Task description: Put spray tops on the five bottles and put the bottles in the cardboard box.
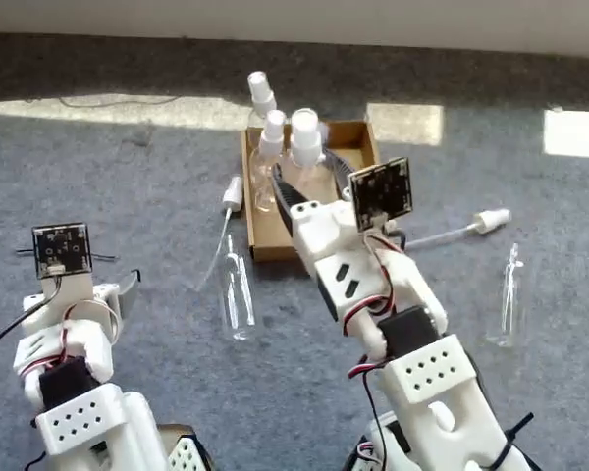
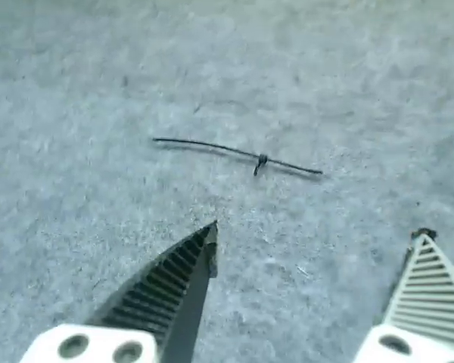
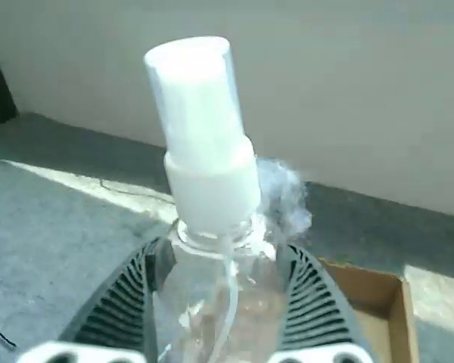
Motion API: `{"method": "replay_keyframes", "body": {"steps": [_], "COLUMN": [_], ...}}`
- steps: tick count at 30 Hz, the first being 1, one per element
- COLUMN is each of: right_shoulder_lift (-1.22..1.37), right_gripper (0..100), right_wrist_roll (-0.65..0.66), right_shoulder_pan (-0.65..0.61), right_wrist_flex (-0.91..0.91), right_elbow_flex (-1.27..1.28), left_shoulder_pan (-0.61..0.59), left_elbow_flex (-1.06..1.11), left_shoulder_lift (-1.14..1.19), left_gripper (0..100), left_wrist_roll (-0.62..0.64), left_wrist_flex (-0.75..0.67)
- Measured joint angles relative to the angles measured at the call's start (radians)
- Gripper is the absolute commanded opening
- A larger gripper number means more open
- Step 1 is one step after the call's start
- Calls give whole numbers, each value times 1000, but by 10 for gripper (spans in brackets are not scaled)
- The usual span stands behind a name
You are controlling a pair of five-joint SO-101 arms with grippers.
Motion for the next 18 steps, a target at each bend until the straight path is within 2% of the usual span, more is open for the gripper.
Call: {"method": "replay_keyframes", "body": {"steps": [5,11,18], "right_shoulder_lift": [2,20,262], "right_gripper": [4,4,4], "right_wrist_roll": [0,0,0], "right_shoulder_pan": [-55,-66,-75], "right_wrist_flex": [-198,-285,-373], "right_elbow_flex": [71,138,123], "left_shoulder_pan": [-31,14,23], "left_elbow_flex": [43,100,114], "left_shoulder_lift": [-6,-6,-6], "left_gripper": [347,347,347], "left_wrist_roll": [-8,-8,-8], "left_wrist_flex": [0,-63,-89]}}
